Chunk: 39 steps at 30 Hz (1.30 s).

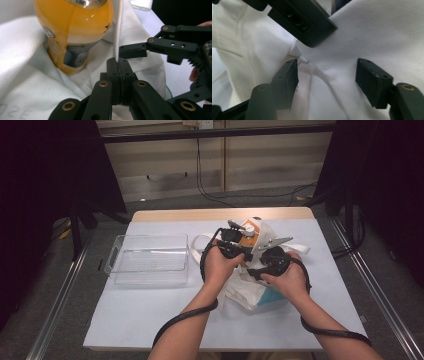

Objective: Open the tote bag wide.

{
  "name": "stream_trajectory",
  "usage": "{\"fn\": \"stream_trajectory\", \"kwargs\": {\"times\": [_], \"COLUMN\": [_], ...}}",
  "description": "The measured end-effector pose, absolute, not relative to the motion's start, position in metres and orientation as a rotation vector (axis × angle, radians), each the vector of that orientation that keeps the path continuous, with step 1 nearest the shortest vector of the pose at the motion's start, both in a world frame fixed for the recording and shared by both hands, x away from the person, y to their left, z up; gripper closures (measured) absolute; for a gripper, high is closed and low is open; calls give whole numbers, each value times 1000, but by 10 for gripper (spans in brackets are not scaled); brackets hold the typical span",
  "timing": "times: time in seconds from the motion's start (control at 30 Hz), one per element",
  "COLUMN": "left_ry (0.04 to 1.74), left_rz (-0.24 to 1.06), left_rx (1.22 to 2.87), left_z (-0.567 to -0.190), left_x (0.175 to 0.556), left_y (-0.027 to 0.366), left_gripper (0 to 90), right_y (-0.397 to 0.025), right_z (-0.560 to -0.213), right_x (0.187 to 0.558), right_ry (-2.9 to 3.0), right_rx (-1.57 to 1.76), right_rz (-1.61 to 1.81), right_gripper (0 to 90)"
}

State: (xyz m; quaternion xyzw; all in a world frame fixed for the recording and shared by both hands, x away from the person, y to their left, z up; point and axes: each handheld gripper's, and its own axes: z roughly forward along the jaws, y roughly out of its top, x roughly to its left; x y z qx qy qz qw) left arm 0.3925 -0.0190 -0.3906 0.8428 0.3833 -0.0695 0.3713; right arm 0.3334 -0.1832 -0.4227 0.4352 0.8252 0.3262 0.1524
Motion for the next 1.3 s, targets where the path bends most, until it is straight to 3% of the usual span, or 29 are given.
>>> {"fn": "stream_trajectory", "kwargs": {"times": [0.13,0.33,0.37,0.4,0.47,0.53,0.77,0.9,1.1,1.3], "left_ry": [996,1001,1006,1001,998,993,996,994,1013,1018], "left_rz": [-205,-195,-189,-185,-175,-162,-158,-128,-113,-134], "left_rx": [2140,2126,2117,2126,2133,2137,2148,2137,2124,2113], "left_z": [-392,-391,-392,-392,-393,-392,-393,-392,-394,-400], "left_x": [393,393,392,392,392,392,395,394,394,394], "left_y": [-19,-20,-21,-21,-23,-24,-17,-15,-2,2], "left_gripper": [894,893,892,892,892,889,872,751,714,732], "right_y": [-176,-180,-181,-181,-179,-179,-187,-188,-197,-203], "right_z": [-423,-422,-422,-421,-421,-421,-427,-424,-418,-416], "right_x": [333,332,332,332,332,333,333,333,332,333], "right_ry": [2351,2301,2313,2345,2369,2414,2402,2405,2380,2369], "right_rx": [1249,1284,1278,1279,1276,1261,1313,1310,1338,1351], "right_rz": [887,888,892,912,900,898,919,906,933,897], "right_gripper": [321,495,575,709,761,900,900,900,900,900]}}
